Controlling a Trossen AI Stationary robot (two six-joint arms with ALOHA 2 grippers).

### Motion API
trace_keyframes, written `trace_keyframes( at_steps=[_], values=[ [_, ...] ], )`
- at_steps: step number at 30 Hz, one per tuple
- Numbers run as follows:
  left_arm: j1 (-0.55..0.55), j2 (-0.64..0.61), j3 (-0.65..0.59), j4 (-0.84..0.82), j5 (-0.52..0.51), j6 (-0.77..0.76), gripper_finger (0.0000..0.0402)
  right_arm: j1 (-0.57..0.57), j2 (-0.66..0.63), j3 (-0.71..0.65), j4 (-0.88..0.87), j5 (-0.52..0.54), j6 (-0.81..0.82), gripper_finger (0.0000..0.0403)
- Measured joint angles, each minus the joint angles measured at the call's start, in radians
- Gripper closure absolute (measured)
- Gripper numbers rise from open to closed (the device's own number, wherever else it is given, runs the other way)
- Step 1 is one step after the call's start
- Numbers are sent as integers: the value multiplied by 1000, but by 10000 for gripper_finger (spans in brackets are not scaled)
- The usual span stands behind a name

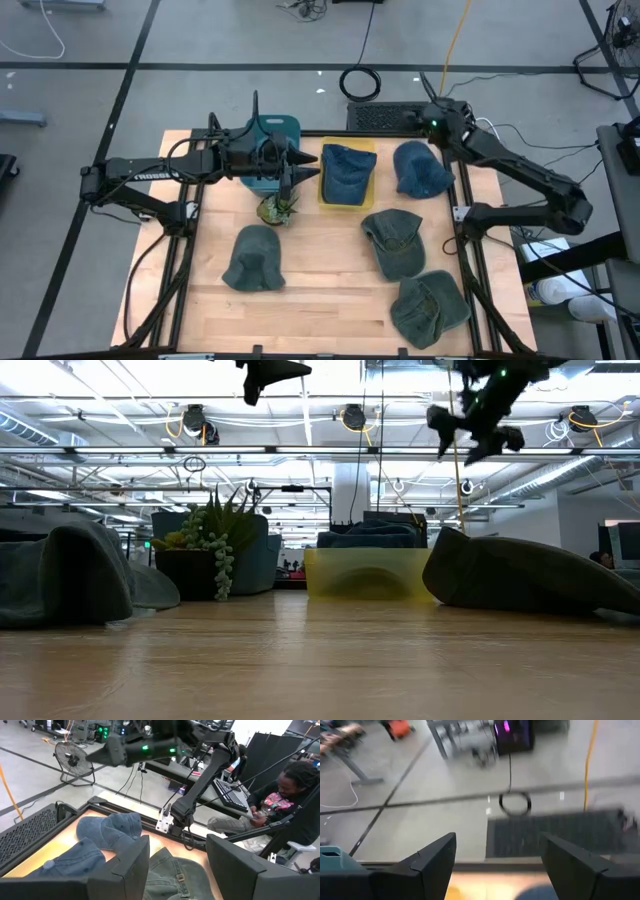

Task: Pick & Place hat
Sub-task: Put the blue cap into the yellow bin

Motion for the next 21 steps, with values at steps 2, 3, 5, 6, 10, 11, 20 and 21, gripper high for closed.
trace_keyframes(
  at_steps=[2,3,5,6,10,11,20,21],
  values=[
    [0,0,0,0,0,-21,199,-42,18,0,-52,-71,83,131],
    [0,0,0,0,0,-28,199,-60,27,0,-75,-107,125,131],
    [0,0,0,0,0,-41,199,-94,43,0,-125,-178,196,133],
    [0,0,0,0,0,-44,199,-110,51,0,-152,-209,226,135],
    [0,0,0,-1,0,-45,199,-158,70,0,-276,-299,370,149],
    [0,0,0,-2,0,-47,199,-164,72,0,-307,-309,401,153],
    [0,0,0,-35,68,-104,199,-173,94,0,-496,-351,683,178],
    [0,0,0,-37,82,-104,199,-168,100,0,-489,-358,712,180]
  ],
)
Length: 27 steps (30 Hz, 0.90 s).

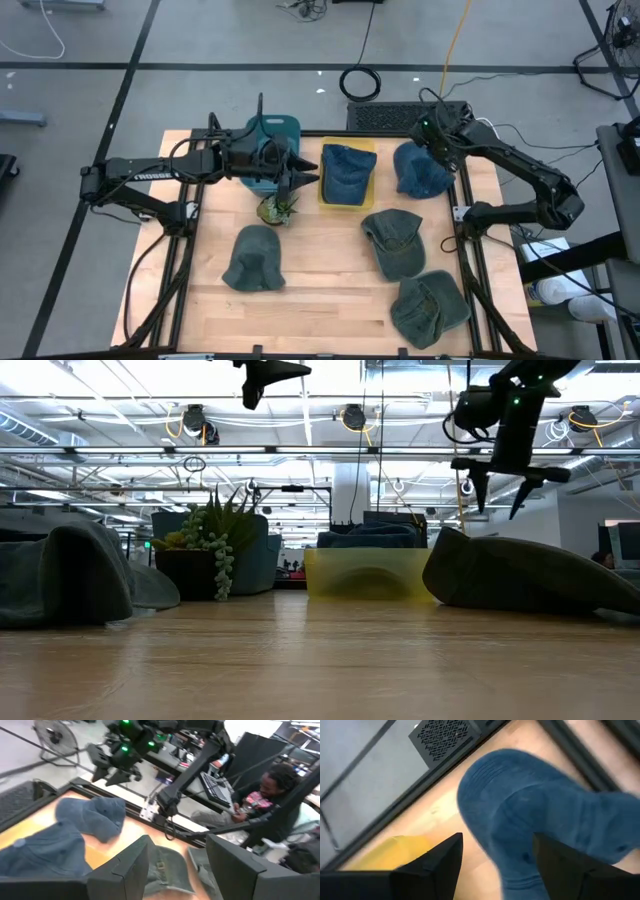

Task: Pick & Place hat
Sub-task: Put the blue cap into the yellow bin

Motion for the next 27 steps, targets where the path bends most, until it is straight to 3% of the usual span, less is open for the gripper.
trace_keyframes(
  at_steps=[12,27],
  values=[
    [0,0,0,-7,23,-52,199,40,144,0,53,-10,244,188],
    [0,0,0,-135,24,-66,199,48,237,-66,73,75,493,188]
  ],
)
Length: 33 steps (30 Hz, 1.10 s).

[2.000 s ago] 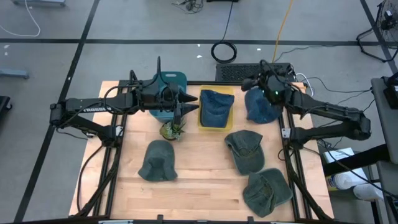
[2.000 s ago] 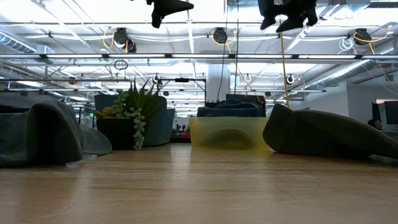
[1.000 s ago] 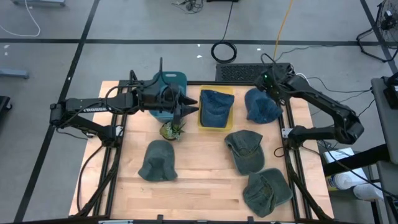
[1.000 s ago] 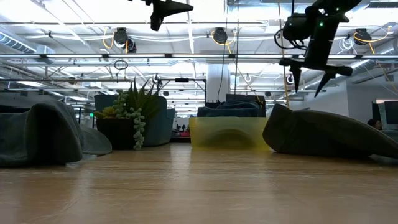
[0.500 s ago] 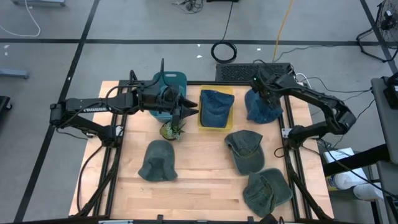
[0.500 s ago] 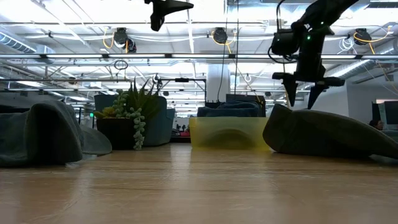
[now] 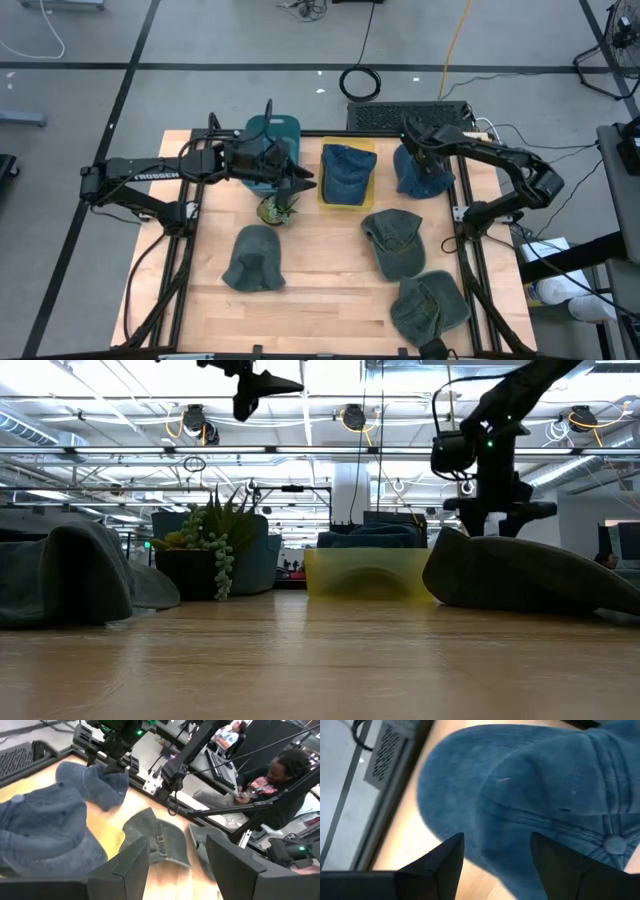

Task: Pick & Place hat
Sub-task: Put the blue cap into the yellow bin

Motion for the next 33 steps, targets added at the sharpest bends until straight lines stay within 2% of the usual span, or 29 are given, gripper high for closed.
trace_keyframes(
  at_steps=[10,14,18,26,28,33],
  values=[
    [0,0,0,-84,0,-5,199,-12,0,-177,267,43,42,188],
    [-1,0,0,-95,0,-4,199,-13,-1,-183,275,43,36,198],
    [-2,0,0,-95,0,-4,199,-13,-6,-183,276,40,-12,241],
    [-2,0,0,-96,0,7,199,16,-6,-183,282,21,-47,381],
    [-2,0,0,-96,0,6,199,23,-6,-184,281,27,-72,395],
    [-2,0,0,-96,0,26,199,26,-13,-185,267,58,-125,399]
  ],
)
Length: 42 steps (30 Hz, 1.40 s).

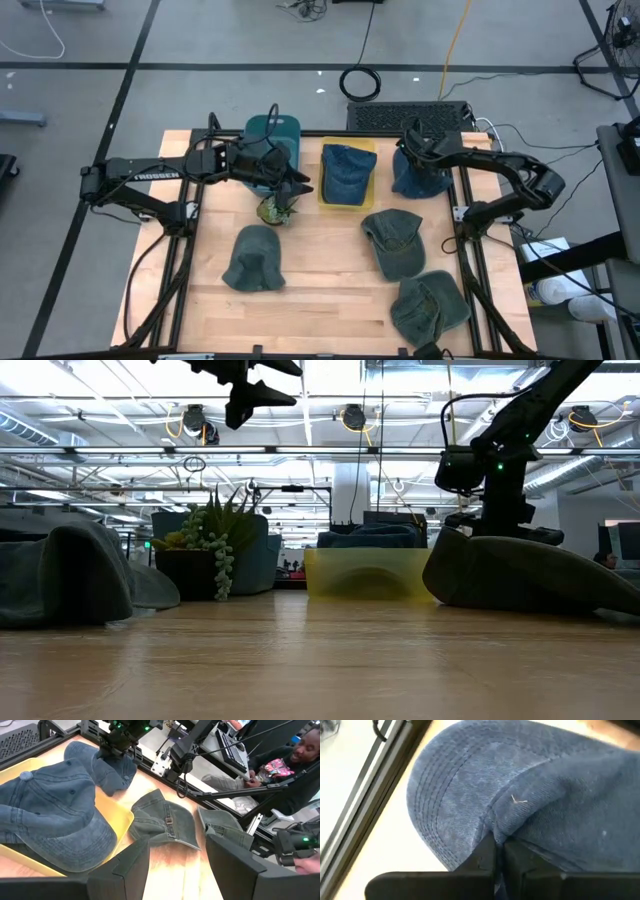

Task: Pick & Place hat
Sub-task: Put the blue cap into the yellow bin

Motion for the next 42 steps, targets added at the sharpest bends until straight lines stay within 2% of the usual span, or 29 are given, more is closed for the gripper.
trace_keyframes(
  at_steps=[7,14,22,27,42],
  values=[
    [0,0,0,0,0,3,199,-49,-33,-1,52,72,-227,402],
    [0,0,0,0,-1,50,199,-105,-69,-1,282,67,-500,402],
    [0,0,0,1,-3,53,199,-143,-151,0,331,63,-745,402],
    [0,0,0,10,-3,52,199,-173,-228,0,374,6,-945,403],
    [0,0,0,58,-4,19,199,-212,-493,7,401,-147,-1356,403]
  ],
)
